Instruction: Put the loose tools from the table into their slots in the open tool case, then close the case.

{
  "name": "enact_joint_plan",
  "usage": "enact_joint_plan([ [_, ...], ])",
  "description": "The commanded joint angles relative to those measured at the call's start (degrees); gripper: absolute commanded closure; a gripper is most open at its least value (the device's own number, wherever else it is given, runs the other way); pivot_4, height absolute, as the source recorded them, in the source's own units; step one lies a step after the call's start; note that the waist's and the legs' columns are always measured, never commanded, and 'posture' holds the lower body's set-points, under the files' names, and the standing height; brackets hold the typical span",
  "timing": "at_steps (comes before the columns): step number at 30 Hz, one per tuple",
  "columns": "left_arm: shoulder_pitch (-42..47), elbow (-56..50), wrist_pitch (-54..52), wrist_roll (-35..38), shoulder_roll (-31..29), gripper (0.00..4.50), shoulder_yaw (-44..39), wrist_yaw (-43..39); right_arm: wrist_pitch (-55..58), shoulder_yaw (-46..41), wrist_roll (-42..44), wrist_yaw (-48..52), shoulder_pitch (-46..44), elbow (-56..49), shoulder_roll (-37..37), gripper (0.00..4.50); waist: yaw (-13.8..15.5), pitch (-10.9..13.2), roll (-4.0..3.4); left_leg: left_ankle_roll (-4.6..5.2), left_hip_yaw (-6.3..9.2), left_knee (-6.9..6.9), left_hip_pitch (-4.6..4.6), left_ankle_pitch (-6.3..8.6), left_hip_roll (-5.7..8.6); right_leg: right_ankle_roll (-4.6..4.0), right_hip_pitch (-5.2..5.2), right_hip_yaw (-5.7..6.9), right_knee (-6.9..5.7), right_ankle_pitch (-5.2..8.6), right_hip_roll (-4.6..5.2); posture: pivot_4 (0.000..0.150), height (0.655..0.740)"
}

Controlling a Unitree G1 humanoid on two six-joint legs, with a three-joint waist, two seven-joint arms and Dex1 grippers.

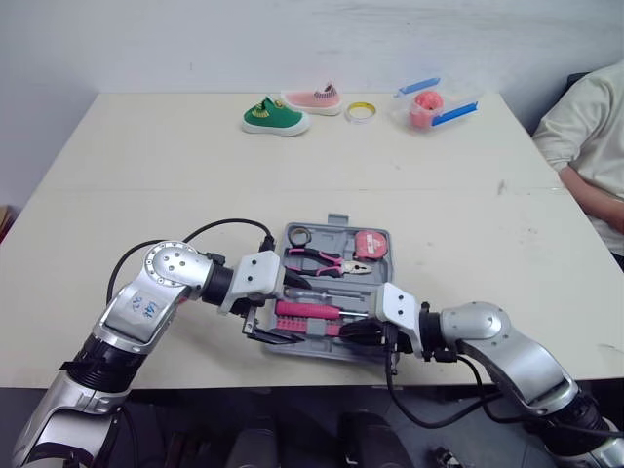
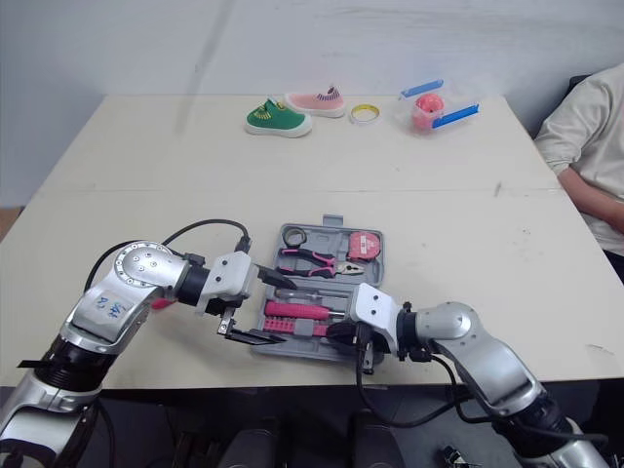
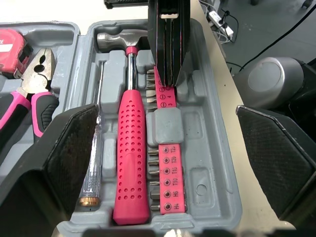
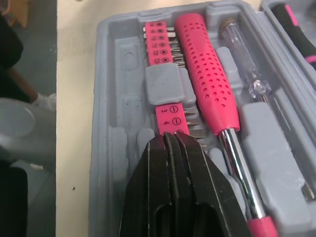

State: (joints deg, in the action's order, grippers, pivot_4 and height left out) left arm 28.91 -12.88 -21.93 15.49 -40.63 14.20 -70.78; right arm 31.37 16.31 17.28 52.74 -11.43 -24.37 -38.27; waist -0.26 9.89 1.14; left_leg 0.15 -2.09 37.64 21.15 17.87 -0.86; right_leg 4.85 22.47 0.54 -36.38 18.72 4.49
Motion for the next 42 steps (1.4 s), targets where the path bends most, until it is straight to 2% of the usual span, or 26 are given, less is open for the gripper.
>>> enact_joint_plan([
  [1, -1.3, -0.3, -0.3, 1.2, -0.3, 0.0, -2.9, 1.8, 1.7, -6.0, 5.5, -1.3, 0.4, -3.3, 1.4, 4.47, 0.0, 0.0, -0.05, 0.0, -0.01, 0.0, 0.02, 0.0, 0.0, 0.0, 0.02, 0.0, -0.01, 0.0, 0.0, 0.15, 0.74],
  [3, -2.7, -0.2, -0.8, 1.8, -0.4, 0.0, -5.0, 3.3, 3.7, -9.6, 9.5, -1.7, -0.4, -5.6, 2.0, 4.47, -0.1, 0.1, -0.1, 0.0, -0.02, 0.0, 0.08, 0.0, 0.0, 0.0, 0.1, -0.02, -0.05, 0.0, 0.0, 0.15, 0.74],
  [5, -6.3, -1.4, -5.6, 5.8, -0.9, 0.0, -11.4, 6.0, 6.0, -14.3, 15.5, -0.2, -2.2, -9.1, 0.4, 3.84, -0.1, 0.1, -0.14, 0.0, -0.02, 0.0, 0.09, 0.0, -0.01, 0.0, 0.12, -0.03, -0.06, 0.0, 0.0, 0.15, 0.74],
  [6, -7.9, -2.0, -7.3, 7.3, -1.1, 0.0, -14.0, 7.1, 7.2, -16.2, 18.1, 0.3, -2.7, -10.5, -0.3, 3.7, -0.3, 0.1, -0.2, 0.0, -0.01, -0.01, 0.09, 0.0, -0.02, 0.0, 0.12, -0.01, -0.06, 0.0, -0.01, 0.15, 0.74],
  [11, -19.7, -4.9, -11.8, 11.1, -4.0, 0.0, -31.7, 12.8, 14.5, -28.4, 34.4, 0.0, -6.3, -13.9, -5.3, 1.49, -0.8, 0.2, -0.24, -0.02, 0.05, -0.13, 0.08, 0.01, -0.08, -0.01, 0.12, 0.03, -0.01, 0.01, 0.03, 0.15, 0.74],
  [13, -25.6, -5.6, -12.8, 11.5, -5.1, 0.0, -37.9, 13.4, 15.8, -31.2, 37.4, 0.5, -6.8, -13.9, -7.9, 0.62, -1.0, 0.2, -0.24, -0.02, 0.08, -0.2, 0.08, 0.01, -0.08, -0.02, 0.11, 0.05, 0.11, 0.01, 0.08, 0.15, 0.74],
  [14, -29.8, -5.1, -12.3, 10.5, -5.6, 0.0, -42.0, 13.4, 15.6, -32.3, 37.1, 1.5, -6.7, -13.6, -9.6, 0.04, -1.0, 0.2, -0.24, -0.03, 0.1, -0.25, 0.07, 0.01, -0.07, -0.02, 0.1, 0.07, 0.17, 0.01, 0.11, 0.15, 0.74],
  [16, -35.3, -3.4, -10.6, 8.5, -6.3, 0.0, -47.7, 13.9, 14.8, -33.6, 36.0, 3.0, -6.0, -12.9, -12.0, 0.04, -1.2, 0.2, -0.24, -0.03, 0.1, -0.33, 0.04, 0.02, -0.05, -0.02, 0.08, 0.07, 0.23, 0.01, 0.16, 0.15, 0.74],
  [21, -39.6, -1.4, -9.6, 8.9, -7.4, 0.0, -51.5, 14.5, 13.5, -33.8, 36.2, 3.2, -5.1, -11.5, -13.7, 0.04, -0.7, 0.2, -0.23, -0.07, 0.18, -0.53, 0.05, 0.05, -0.04, -0.08, 0.07, 0.2, 0.45, 0.03, 0.27, 0.15, 0.74],
  [26, -35.7, 5.0, -2.9, 4.5, -10.2, 0.0, -42.6, 13.8, 9.9, -29.6, 31.3, 3.1, -5.5, -11.0, -13.4, 0.04, -0.5, 0.2, -0.27, -0.1, 0.16, -0.6, 0.05, 0.07, -0.02, -0.14, 0.1, 0.19, 0.5, 0.04, 0.31, 0.15, 0.74],
  [31, -26.9, 16.5, 4.2, -1.3, -10.7, 0.0, -33.0, 13.7, 10.1, -29.9, 32.5, 2.2, -5.1, -12.6, -13.4, 0.04, -0.6, 0.2, -0.28, -0.12, 0.15, -0.64, 0.12, 0.1, -0.02, -0.15, 0.18, 0.2, 0.51, 0.04, 0.31, 0.15, 0.74],
  [36, -20.4, 24.1, 8.2, -2.8, -9.9, 0.0, -27.2, 11.6, 10.7, -30.1, 33.9, 0.2, -4.1, -15.2, -13.2, 0.04, -1.4, 0.2, -0.28, -0.11, 0.12, -0.64, 0.18, 0.17, -0.03, -0.15, 0.23, 0.21, 0.53, 0.04, 0.31, 0.15, 0.74],
  [39, -19.4, 24.7, 10.2, -2.0, -10.0, 0.81, -25.0, 8.2, 10.9, -29.9, 34.4, -1.5, -3.7, -16.5, -12.9, 0.0, -1.4, 0.2, -0.29, -0.1, 0.1, -0.6, 0.18, 0.17, -0.03, -0.15, 0.23, 0.22, 0.49, 0.04, 0.3, 0.15, 0.74],
  [42, -19.5, 24.2, 9.1, -1.4, -10.5, 2.24, -25.3, 8.0, 11.2, -29.9, 35.5, -2.9, -3.4, -17.4, -13.0, 0.0, -1.4, 0.2, -0.29, -0.1, 0.07, -0.59, 0.16, 0.17, -0.03, -0.14, 0.23, 0.18, 0.47, 0.03, 0.3, 0.15, 0.74],
])
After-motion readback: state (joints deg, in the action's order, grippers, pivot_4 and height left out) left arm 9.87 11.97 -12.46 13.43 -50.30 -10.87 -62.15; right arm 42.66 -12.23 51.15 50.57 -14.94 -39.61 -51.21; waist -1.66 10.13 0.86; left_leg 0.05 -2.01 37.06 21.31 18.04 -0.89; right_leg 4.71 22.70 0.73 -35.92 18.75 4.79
